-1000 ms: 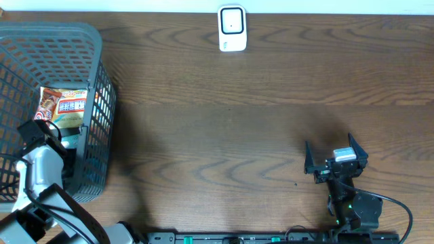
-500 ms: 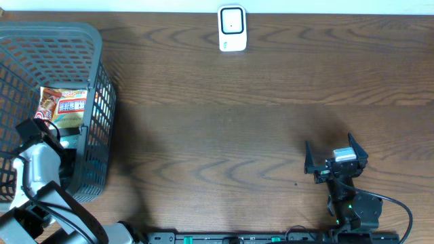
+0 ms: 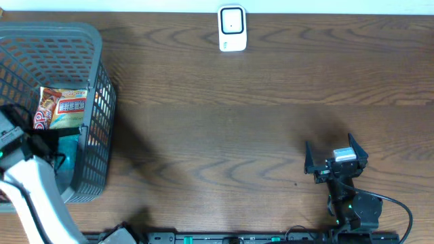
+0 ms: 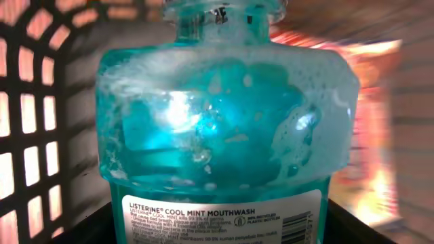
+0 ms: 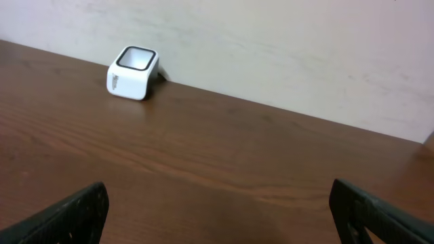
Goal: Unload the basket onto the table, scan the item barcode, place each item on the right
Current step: 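Grasp the teal Listerine bottle with the left gripper and lift, then carry the bottle to the table center and release it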
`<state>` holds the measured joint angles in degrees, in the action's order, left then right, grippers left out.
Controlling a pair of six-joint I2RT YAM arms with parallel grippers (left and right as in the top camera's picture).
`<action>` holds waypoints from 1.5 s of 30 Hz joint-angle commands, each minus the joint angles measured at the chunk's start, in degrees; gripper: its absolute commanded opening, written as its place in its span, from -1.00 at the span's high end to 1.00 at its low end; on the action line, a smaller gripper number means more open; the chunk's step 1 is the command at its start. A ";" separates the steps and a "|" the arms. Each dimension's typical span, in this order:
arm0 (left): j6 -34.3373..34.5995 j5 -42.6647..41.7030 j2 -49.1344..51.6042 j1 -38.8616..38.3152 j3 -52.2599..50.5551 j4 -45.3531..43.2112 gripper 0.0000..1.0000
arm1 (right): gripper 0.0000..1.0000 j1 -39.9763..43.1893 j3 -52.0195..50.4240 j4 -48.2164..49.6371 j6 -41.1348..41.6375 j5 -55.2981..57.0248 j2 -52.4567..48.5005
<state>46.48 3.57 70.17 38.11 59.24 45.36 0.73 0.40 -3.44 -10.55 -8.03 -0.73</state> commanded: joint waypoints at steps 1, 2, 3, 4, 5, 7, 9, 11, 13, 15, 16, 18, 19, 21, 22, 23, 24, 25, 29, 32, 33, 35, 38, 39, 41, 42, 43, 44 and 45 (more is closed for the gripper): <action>-0.55 -3.21 -6.38 0.13 3.08 -2.43 -0.13 | -0.98 -0.02 -0.09 -0.22 0.85 0.20 0.24; -0.37 -4.50 -8.20 0.13 3.15 -3.89 -0.13 | -0.99 -0.02 -0.09 -0.20 0.87 0.20 0.24; 0.26 -6.19 -10.47 0.13 3.15 -5.73 -0.13 | -0.98 -0.02 -0.09 -0.20 0.85 0.20 0.24; 0.85 -7.48 -12.04 0.13 3.15 -7.02 -0.13 | -0.98 -0.02 -0.09 -0.22 0.85 0.20 0.24; 1.66 -9.11 -13.75 0.13 3.15 -8.44 -0.13 | -0.98 -0.02 -0.09 -0.22 0.87 0.20 0.24; 3.78 -12.07 -16.85 0.11 3.15 -11.17 -0.13 | -0.98 -0.02 -0.09 -0.22 0.85 0.20 0.24; 6.54 -14.40 -19.76 0.04 3.15 -13.60 -0.13 | -0.98 -0.02 -0.09 -0.22 0.87 0.20 0.24; 9.38 -16.79 -22.29 -0.20 3.15 -15.93 -0.13 | -0.99 -0.02 -0.09 -0.22 0.87 0.20 0.24; 11.23 -19.37 -24.02 -0.94 3.15 -17.68 -0.13 | -0.99 -0.02 -0.09 -0.22 0.85 0.20 0.24; 12.81 -22.12 -25.03 -2.43 3.15 -18.99 -0.14 | -0.99 -0.02 -0.09 -0.20 0.85 0.20 0.24; 13.49 -23.23 -25.14 -3.52 3.15 -19.37 -0.14 | -0.98 -0.02 -0.09 -0.22 0.85 0.20 0.24; 15.17 -25.05 -24.83 -7.04 3.15 -19.34 -0.14 | -0.98 -0.02 -0.09 -0.20 0.87 0.20 0.24; 15.21 -25.24 -24.46 -8.94 3.15 -19.41 -0.14 | -0.98 -0.02 -0.09 -0.22 0.87 0.20 0.24; 15.30 -25.20 -23.58 -13.46 3.15 -19.65 -0.14 | -0.99 -0.02 -0.09 -0.22 0.87 0.20 0.24; 15.34 -25.20 -23.06 -15.52 3.15 -19.87 -0.14 | -0.99 -0.02 -0.09 -0.22 0.85 0.20 0.24; 15.34 -25.16 -22.38 -18.05 3.15 -20.31 -0.14 | -0.98 -0.02 -0.09 -0.22 0.85 0.20 0.24; 15.34 -25.00 -21.66 -20.33 3.15 -20.70 -0.14 | -0.98 -0.02 -0.09 -0.22 0.87 0.20 0.24; 15.34 -24.92 -20.76 -23.04 3.15 -21.29 -0.14 | -0.98 -0.02 -0.09 -0.22 0.87 0.20 0.24; 15.30 -22.08 -15.85 -34.56 3.15 -23.21 -0.14 | -0.99 -0.02 -0.09 -0.22 0.85 0.20 0.24; 15.32 -17.86 -11.13 -43.23 3.15 -23.50 -0.14 | -0.99 -0.02 -0.09 -0.22 0.87 0.20 0.24; 15.30 -16.74 -9.64 -45.64 3.15 -23.58 -0.14 | -0.98 -0.02 -0.09 -0.22 0.85 0.20 0.24; 15.30 -13.94 -5.84 -51.43 3.15 -23.67 -0.14 | -0.98 -0.02 -0.09 -0.22 0.87 0.20 0.24; 15.10 -9.05 0.02 -59.49 3.15 -23.65 -0.14 | -0.99 -0.02 -0.09 -0.22 0.87 0.20 0.24; 15.10 -7.78 1.81 -61.61 3.15 -23.67 -0.14 | -0.99 -0.02 -0.09 -0.22 0.85 0.20 0.24; 15.10 -4.85 6.12 -66.20 3.15 -23.71 -0.14 | -0.98 -0.02 -0.09 -0.22 0.87 0.20 0.24; 15.10 -3.37 8.26 -68.22 3.15 -23.74 -0.14 | -0.98 -0.02 -0.09 -0.22 0.87 0.20 0.24; 15.08 -2.03 10.45 -70.01 3.15 -23.87 -0.14 | -0.99 -0.02 -0.09 -0.22 0.85 0.20 0.24; 15.08 -0.94 12.33 -71.38 3.15 -23.98 -0.14 | -0.98 -0.02 -0.09 -0.22 0.87 0.20 0.24; 15.06 0.07 14.47 -72.78 3.15 -24.20 -0.14 | -0.98 -0.02 -0.09 -0.22 0.87 0.20 0.24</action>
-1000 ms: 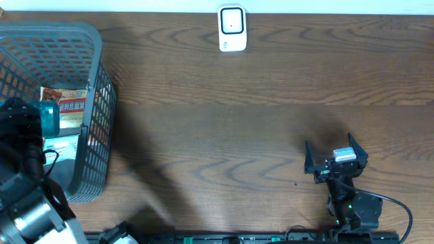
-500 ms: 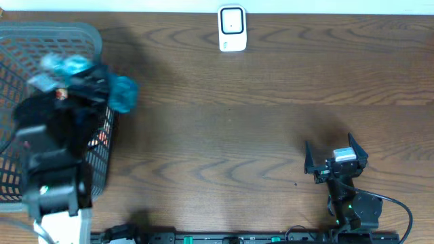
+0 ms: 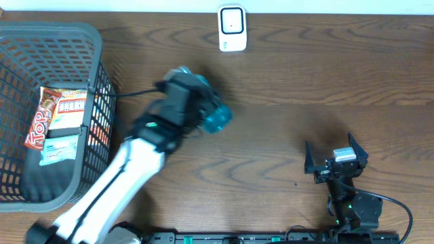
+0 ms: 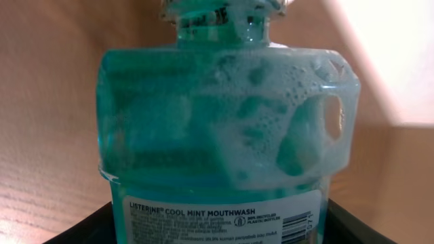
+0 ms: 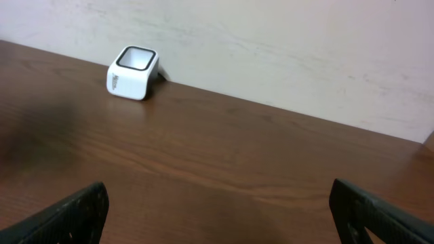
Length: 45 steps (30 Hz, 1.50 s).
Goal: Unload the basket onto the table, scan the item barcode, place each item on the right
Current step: 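Carry the bottle to the table center and release it, then reach the left gripper into the basket and grasp the green wipes pack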
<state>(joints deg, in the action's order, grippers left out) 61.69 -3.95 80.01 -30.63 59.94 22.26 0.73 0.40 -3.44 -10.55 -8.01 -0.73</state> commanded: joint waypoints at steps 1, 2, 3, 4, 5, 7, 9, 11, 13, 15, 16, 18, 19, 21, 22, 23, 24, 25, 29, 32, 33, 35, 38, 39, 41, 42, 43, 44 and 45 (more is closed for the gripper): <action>-0.63 8.20 6.78 -5.29 2.45 -1.64 -0.14 | -0.98 -0.02 -0.09 -0.22 0.85 0.17 0.24; -1.42 8.33 8.57 -6.14 2.45 -2.32 -0.14 | -0.98 -0.02 -0.09 -0.20 0.87 0.17 0.24; -2.58 8.31 10.58 -6.99 2.45 -3.32 -0.14 | -0.99 -0.02 -0.09 -0.22 0.87 0.17 0.24; -3.63 8.35 12.57 -7.80 2.45 -4.26 -0.14 | -0.99 -0.02 -0.09 -0.22 0.87 0.17 0.24; -4.79 8.35 14.19 -8.39 2.45 -5.09 -0.14 | -0.99 -0.02 -0.09 -0.22 0.87 0.17 0.24; -7.34 8.50 17.62 -9.49 2.45 -6.73 -0.14 | -0.98 -0.02 -0.09 -0.22 0.85 0.17 0.24; -9.11 8.52 20.11 -10.19 2.45 -7.78 -0.14 | -0.98 -0.02 -0.09 -0.22 0.85 0.17 0.24; -11.87 8.55 22.56 -10.84 2.45 -9.16 -0.14 | -0.99 -0.02 -0.09 -0.22 0.87 0.17 0.24; -13.77 8.96 23.32 -10.88 2.45 -10.01 -0.14 | -0.99 -0.02 -0.09 -0.22 0.85 0.17 0.24; -13.90 10.93 23.37 -10.86 2.45 -10.01 -0.16 | -0.99 -0.02 -0.09 -0.22 0.87 0.17 0.24; -13.92 11.72 23.37 -10.86 2.45 -10.03 -0.26 | -0.99 -0.02 -0.09 -0.22 0.85 0.17 0.24; -14.49 12.39 23.34 -10.86 2.45 -10.49 -0.40 | -0.99 -0.02 -0.09 -0.22 0.87 0.17 0.24; -14.75 12.39 23.34 -10.86 2.45 -10.71 -0.46 | -0.99 -0.02 -0.09 -0.22 0.87 0.17 0.24; -14.75 12.35 23.30 -10.88 2.45 -10.82 -0.54 | -0.98 -0.02 -0.09 -0.22 0.85 0.17 0.24; -14.78 12.33 23.28 -10.93 2.47 -10.80 -0.61 | -0.98 -0.02 -0.09 -0.22 0.85 0.17 0.24; -14.78 12.24 23.15 -10.97 2.54 -10.78 -0.68 | -0.99 -0.02 -0.09 -0.22 0.85 0.17 0.24; -15.72 11.32 22.82 -10.97 2.82 -10.80 -0.75 | -0.99 -0.02 -0.09 -0.22 0.87 0.17 0.24; -16.85 10.34 22.38 -10.97 3.13 -10.78 -0.78 | -0.99 -0.02 -0.09 -0.22 0.87 0.17 0.24; -23.76 9.20 18.08 -10.75 7.23 -5.84 -0.89 | -0.99 -0.02 -0.09 -0.22 0.87 0.17 0.24; -29.11 11.91 12.90 -9.44 13.33 1.49 -0.97 | -0.99 -0.02 -0.09 -0.22 0.85 0.17 0.24; -30.56 13.94 10.84 -8.74 15.91 4.52 -0.99 | -0.99 -0.02 -0.09 -0.22 0.85 0.17 0.24; -33.09 17.94 7.17 -6.99 20.79 9.40 -0.96 | -0.99 -0.02 -0.09 -0.22 0.85 0.17 0.24; -36.13 24.06 1.86 -2.60 28.00 15.63 -0.96 | -0.98 -0.02 -0.09 -0.22 0.85 0.17 0.24; -36.17 26.12 0.09 -0.37 30.18 17.51 -0.96 | -0.98 -0.02 -0.09 -0.22 0.85 0.17 0.24; -36.13 28.06 -2.86 4.46 33.03 19.98 -0.96 | -0.98 -0.02 -0.09 -0.22 0.85 0.17 0.24; -35.87 28.04 -4.55 7.85 33.90 21.03 -0.96 | -0.99 -0.02 -0.09 -0.22 0.85 0.17 0.24; -32.70 28.02 -7.28 14.43 34.16 23.26 -0.96 | -0.99 -0.02 -0.09 -0.22 0.85 0.17 0.24; -29.24 28.00 -8.63 18.73 34.16 25.68 -0.96 | -0.98 -0.02 -0.09 -0.22 0.85 0.17 0.24; -25.88 28.00 -9.44 22.18 34.16 28.28 -0.96 | -0.99 -0.02 -0.09 -0.22 0.85 0.17 0.24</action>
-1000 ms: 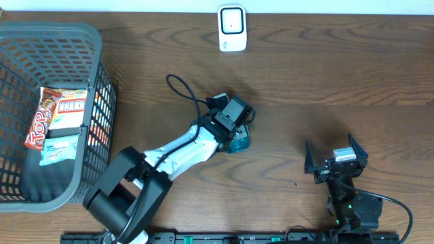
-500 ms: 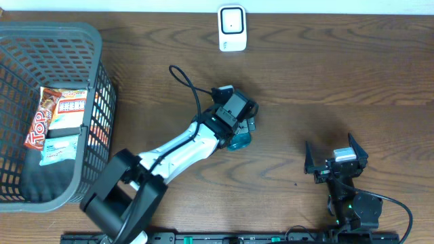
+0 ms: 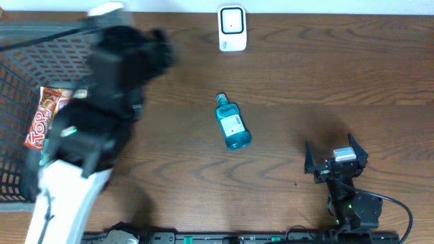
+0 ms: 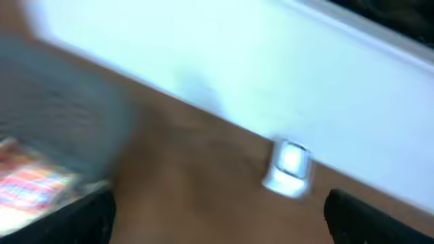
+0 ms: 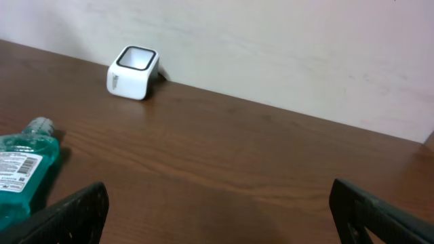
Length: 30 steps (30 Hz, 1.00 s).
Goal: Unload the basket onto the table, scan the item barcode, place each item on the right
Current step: 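Reach the left gripper into the basket and grasp the green wipes pack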
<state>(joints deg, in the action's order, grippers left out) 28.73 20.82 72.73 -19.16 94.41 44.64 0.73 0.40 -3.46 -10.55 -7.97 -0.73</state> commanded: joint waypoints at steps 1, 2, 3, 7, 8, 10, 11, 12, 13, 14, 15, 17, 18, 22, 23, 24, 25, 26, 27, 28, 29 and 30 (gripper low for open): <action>11.06 3.23 -2.91 15.37 -0.31 9.44 -0.96 | -0.99 -0.02 -0.09 -0.20 0.85 0.13 0.24; 13.81 3.23 -3.23 18.91 -0.31 12.26 -0.96 | -0.99 -0.02 -0.09 -0.20 0.87 0.13 0.24; 16.90 3.21 -3.30 22.86 -0.31 15.65 -0.95 | -0.99 -0.02 -0.09 -0.17 0.87 0.13 0.24; 29.05 1.68 -1.60 35.19 -1.03 27.71 -0.95 | -0.99 -0.02 -0.09 -0.20 0.85 0.13 0.24; 30.60 1.16 -0.98 37.05 -1.51 29.16 -0.96 | -0.98 -0.02 -0.09 -0.20 0.87 0.13 0.24; 31.56 -0.59 0.74 40.92 -3.39 30.36 -0.96 | -0.99 -0.02 -0.09 -0.20 0.85 0.13 0.24; 31.56 -0.90 1.29 41.99 -4.20 30.36 -0.95 | -0.99 -0.02 -0.09 -0.20 0.85 0.13 0.24; 31.58 -1.20 1.92 43.17 -5.31 30.36 -0.96 | -0.99 -0.02 -0.09 -0.20 0.85 0.13 0.24; 31.58 -1.79 2.64 44.37 -6.67 30.29 -0.96 | -0.99 -0.02 -0.09 -0.20 0.87 0.13 0.24; 31.58 -2.51 3.19 45.22 -7.91 29.99 -0.96 | -0.98 -0.02 -0.09 -0.20 0.85 0.13 0.24; 31.54 -3.65 3.80 46.14 -9.49 29.53 -0.96 | -0.99 -0.02 -0.09 -0.20 0.87 0.13 0.24; 30.01 -5.81 4.83 47.56 -13.05 27.21 -0.96 | -0.99 -0.02 -0.09 -0.20 0.85 0.13 0.24; 28.55 -6.93 5.25 48.22 -15.39 25.05 -0.96 | -0.99 -0.02 -0.09 -0.20 0.87 0.13 0.24; 24.09 -11.43 6.64 51.12 -24.02 16.04 -0.95 | -0.99 -0.02 -0.09 -0.20 0.87 0.13 0.24; 22.84 -12.87 6.97 52.06 -26.05 13.62 -0.96 | -0.99 -0.02 -0.09 -0.20 0.85 0.13 0.24; 21.92 -14.62 7.43 53.22 -28.00 11.34 -0.95 | -0.98 -0.02 -0.09 -0.20 0.87 0.13 0.24; 21.46 -15.54 7.67 53.81 -28.92 10.34 -0.96 | -0.99 -0.02 -0.09 -0.20 0.87 0.13 0.24; 20.63 -16.79 8.07 54.71 -30.21 8.90 -0.96 | -0.99 -0.02 -0.09 -0.20 0.85 0.13 0.24; 19.98 -17.73 8.41 55.49 -31.21 7.76 -0.95 | -0.98 -0.02 -0.09 -0.20 0.85 0.13 0.24; 19.39 -18.49 8.81 56.39 -32.39 6.56 -0.95 | -0.99 -0.02 -0.09 -0.20 0.85 0.13 0.24; 19.23 -18.60 8.96 56.87 -33.05 5.97 -0.96 | -0.99 -0.02 -0.09 -0.20 0.85 0.13 0.24; 18.84 -18.73 9.18 57.57 -34.05 5.01 -0.96 | -0.99 -0.02 -0.09 -0.20 0.85 0.13 0.24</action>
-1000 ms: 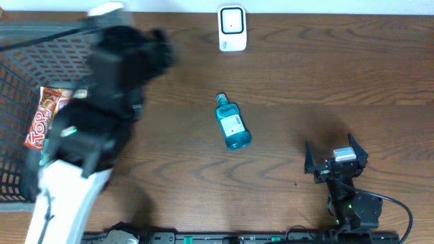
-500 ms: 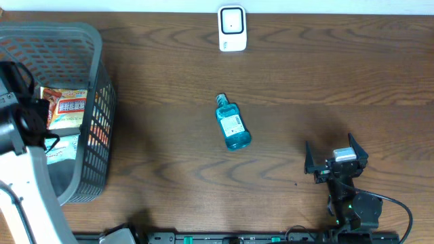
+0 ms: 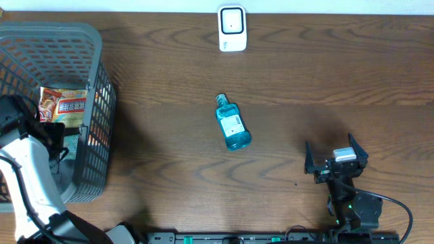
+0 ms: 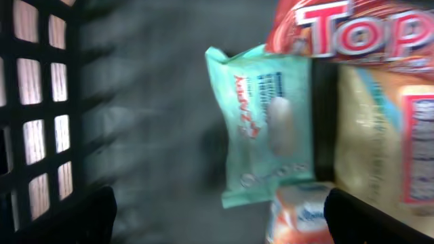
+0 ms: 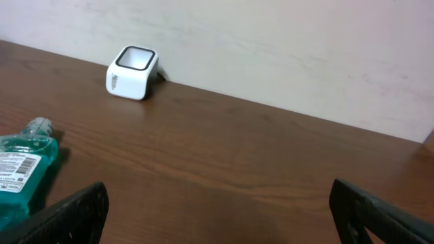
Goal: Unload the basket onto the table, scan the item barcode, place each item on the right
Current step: 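Reach the left gripper into the basket and grasp the green wipes pack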
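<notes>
A teal mouthwash bottle lies flat on the table's middle, cap toward the far edge and its white label facing up. It also shows at the left edge of the right wrist view. The white barcode scanner stands at the far edge, also seen in the right wrist view. My left gripper is open inside the grey basket, just above a teal packet and nothing between its fingers. My right gripper rests open near the table's front right, well apart from the bottle.
The basket at the left holds several snack packs, among them an orange-red one and a red "Top" pack. Its mesh wall stands close on the left of my left gripper.
My left arm was raised and blurred by the basket's right side, its camera facing the scanner. Now its open gripper is down inside the basket over the packets. Bottle and right arm are unmoved.
My left gripper was shut on the mouthwash bottle inside the basket. Then it held the bottle over the table's middle. Then the bottle lay on the table with the gripper open and away toward the basket. Now the gripper is in the basket again.
</notes>
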`<state>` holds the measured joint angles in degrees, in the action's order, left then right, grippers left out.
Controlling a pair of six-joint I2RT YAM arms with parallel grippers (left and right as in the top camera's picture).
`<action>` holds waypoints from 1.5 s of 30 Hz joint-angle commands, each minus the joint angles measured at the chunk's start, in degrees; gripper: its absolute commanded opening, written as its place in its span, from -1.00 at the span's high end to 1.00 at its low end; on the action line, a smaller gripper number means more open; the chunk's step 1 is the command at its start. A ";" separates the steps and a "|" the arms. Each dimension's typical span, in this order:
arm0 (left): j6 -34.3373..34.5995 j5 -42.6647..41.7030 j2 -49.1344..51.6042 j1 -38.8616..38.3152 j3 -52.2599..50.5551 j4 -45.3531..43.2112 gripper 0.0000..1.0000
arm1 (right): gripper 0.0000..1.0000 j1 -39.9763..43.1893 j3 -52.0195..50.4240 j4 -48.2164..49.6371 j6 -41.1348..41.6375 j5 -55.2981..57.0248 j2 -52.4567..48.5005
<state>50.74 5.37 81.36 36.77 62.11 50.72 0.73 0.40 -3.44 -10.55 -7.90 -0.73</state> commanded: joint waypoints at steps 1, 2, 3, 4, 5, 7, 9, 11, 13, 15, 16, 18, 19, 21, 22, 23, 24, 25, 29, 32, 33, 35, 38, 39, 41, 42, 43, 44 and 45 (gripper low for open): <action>-3.85 -3.34 0.68 2.25 -2.62 -1.95 -0.96 | -0.98 -0.02 -0.09 -0.22 0.87 0.07 0.24; -4.66 -3.34 0.81 2.73 -3.39 -2.62 -0.96 | -0.98 -0.02 -0.09 -0.22 0.87 0.07 0.24; -5.05 -3.45 0.90 3.04 -3.98 -3.23 -0.97 | -0.98 -0.02 -0.09 -0.22 0.87 0.07 0.24; -5.33 -3.50 0.98 3.26 -4.72 -3.98 -0.96 | -0.98 -0.02 -0.09 -0.22 0.87 0.07 0.24; -5.64 -3.50 1.01 3.34 -5.62 -5.11 -0.96 | -0.99 -0.02 -0.09 -0.22 0.85 0.07 0.24; -6.88 -3.78 1.01 3.34 -7.48 -8.13 -0.96 | -0.99 -0.02 -0.09 -0.22 0.85 0.07 0.24; -8.41 -4.55 1.01 3.37 -9.62 -11.69 -0.96 | -0.98 -0.02 -0.09 -0.22 0.85 0.04 0.24; -9.42 -4.92 1.01 3.45 -11.67 -15.28 -0.96 | -0.98 -0.02 -0.09 -0.22 0.85 0.07 0.24; -9.81 -4.94 1.01 3.45 -13.46 -18.67 -0.97 | -0.98 -0.02 -0.09 -0.22 0.87 0.07 0.24; -9.88 -4.92 1.01 3.45 -14.73 -21.35 -0.97 | -0.99 -0.02 -0.09 -0.22 0.85 0.07 0.24; -9.88 -4.94 1.03 3.45 -15.37 -22.60 -0.97 | -0.99 -0.02 -0.09 -0.22 0.85 0.07 0.24; -9.84 -4.96 1.25 3.45 -16.11 -24.30 -0.98 | -0.98 -0.02 -0.09 -0.22 0.85 0.07 0.24; -9.86 -4.96 1.51 3.45 -16.22 -24.85 -0.97 | -0.99 -0.02 -0.09 -0.22 0.85 0.07 0.24; -10.25 -4.94 2.21 3.45 -16.24 -25.79 -0.95 | -0.99 -0.02 -0.09 -0.22 0.85 0.07 0.24; -10.47 -4.94 2.62 3.45 -16.24 -26.29 -0.94 | -0.99 -0.02 -0.09 -0.22 0.85 0.07 0.24; -10.51 -4.94 3.39 3.45 -16.24 -26.91 -0.95 | -0.99 -0.02 -0.09 -0.22 0.85 0.07 0.24; -10.49 -4.96 4.13 3.45 -16.24 -27.34 -0.94 | -0.98 -0.02 -0.09 -0.22 0.85 0.07 0.24; -10.45 -5.01 5.77 3.45 -16.24 -28.02 -0.94 | -0.98 -0.02 -0.09 -0.22 0.85 0.07 0.24; -10.47 -6.60 10.43 3.45 -16.24 -29.86 -0.73 | -0.99 -0.02 -0.09 -0.22 0.87 0.07 0.24; -10.69 -9.25 13.18 3.45 -16.24 -30.05 0.31 | -0.98 -0.02 -0.09 -0.22 0.85 0.07 0.24; -10.67 -9.57 13.31 3.45 -16.24 -29.90 0.49 | -0.99 -0.02 -0.09 -0.22 0.85 0.07 0.24; -10.71 -10.56 12.41 3.45 -16.24 -29.83 0.71 | -0.99 -0.02 -0.09 -0.22 0.85 0.07 0.24; -10.73 -10.51 8.24 3.45 -15.91 -29.09 0.85 | -0.99 -0.02 -0.09 -0.22 0.85 0.07 0.24; -10.73 -10.51 6.19 3.45 -15.65 -28.59 0.85 | -0.98 -0.02 -0.09 -0.22 0.85 0.07 0.24; -11.17 -10.51 0.63 3.45 -14.58 -27.58 0.85 | -0.98 -0.02 -0.09 -0.22 0.87 0.07 0.24; -11.30 -10.51 -2.36 3.45 -13.86 -27.10 0.85 | -0.99 -0.02 -0.09 -0.22 0.87 0.07 0.24; -11.30 -10.51 -5.16 3.45 -13.16 -26.71 0.85 | -0.99 -0.02 -0.09 -0.20 0.87 0.07 0.24; -11.30 -10.54 -8.00 3.45 -12.50 -26.45 0.86 | -0.99 -0.02 -0.09 -0.20 0.87 0.07 0.24; -11.28 -10.56 -10.88 3.45 -11.85 -26.29 0.85 | -0.99 -0.02 -0.09 -0.22 0.85 0.07 0.24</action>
<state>40.36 -4.73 80.12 40.10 47.29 24.21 0.73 0.40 -3.42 -10.55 -7.90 -0.73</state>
